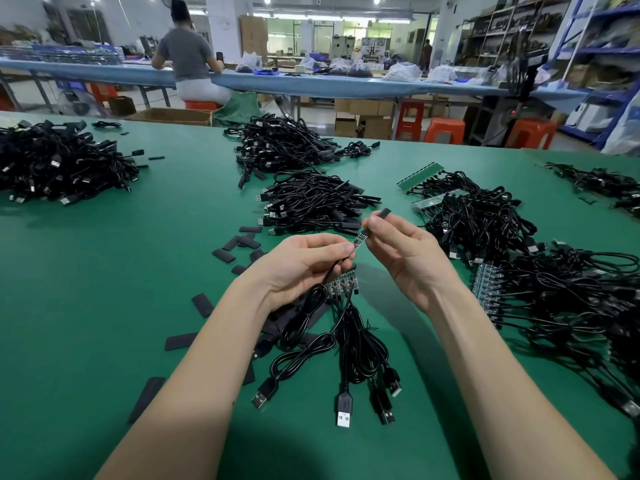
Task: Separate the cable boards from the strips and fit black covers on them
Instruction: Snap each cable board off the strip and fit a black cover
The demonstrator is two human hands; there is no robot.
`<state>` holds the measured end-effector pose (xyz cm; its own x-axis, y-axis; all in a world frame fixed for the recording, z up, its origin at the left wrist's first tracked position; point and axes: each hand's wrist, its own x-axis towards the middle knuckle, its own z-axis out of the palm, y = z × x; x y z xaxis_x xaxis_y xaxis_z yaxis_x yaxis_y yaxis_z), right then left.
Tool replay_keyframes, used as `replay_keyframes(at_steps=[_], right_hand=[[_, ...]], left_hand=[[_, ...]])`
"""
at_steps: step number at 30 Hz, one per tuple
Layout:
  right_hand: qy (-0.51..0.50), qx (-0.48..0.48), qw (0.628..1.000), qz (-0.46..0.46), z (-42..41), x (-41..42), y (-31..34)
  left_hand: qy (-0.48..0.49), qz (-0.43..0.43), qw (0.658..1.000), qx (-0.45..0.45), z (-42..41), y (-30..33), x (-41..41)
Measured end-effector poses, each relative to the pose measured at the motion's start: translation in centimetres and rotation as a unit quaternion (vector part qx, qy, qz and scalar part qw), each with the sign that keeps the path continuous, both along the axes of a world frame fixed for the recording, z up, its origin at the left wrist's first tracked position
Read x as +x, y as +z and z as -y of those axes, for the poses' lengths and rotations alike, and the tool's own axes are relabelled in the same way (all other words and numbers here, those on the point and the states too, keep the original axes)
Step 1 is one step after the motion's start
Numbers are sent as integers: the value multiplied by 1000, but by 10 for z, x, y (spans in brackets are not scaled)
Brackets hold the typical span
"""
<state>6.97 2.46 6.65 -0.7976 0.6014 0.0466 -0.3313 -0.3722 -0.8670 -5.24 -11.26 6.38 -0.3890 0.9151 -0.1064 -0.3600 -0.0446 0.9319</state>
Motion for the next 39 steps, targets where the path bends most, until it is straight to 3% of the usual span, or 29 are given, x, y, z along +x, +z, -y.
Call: replay_keyframes(at_steps=[10,26,29,34,39], right_hand=[[131,-30,990,49,-8,15,3],[128,115,985,6,-1,12,-2],[104,97,990,4,-2,10,-4],[32,28,999,22,-9,10,-9],[9,-6,1000,26,-8,9,-9]], left_hand=[[-67,-39,997,-17,10,3,-5],[-41,-33,999,6,6,1,-2],[-16,-83,996,22,5,3,-1],[70,-296,952,23,1,5,-2],[95,-303,947,56,0,1,3]])
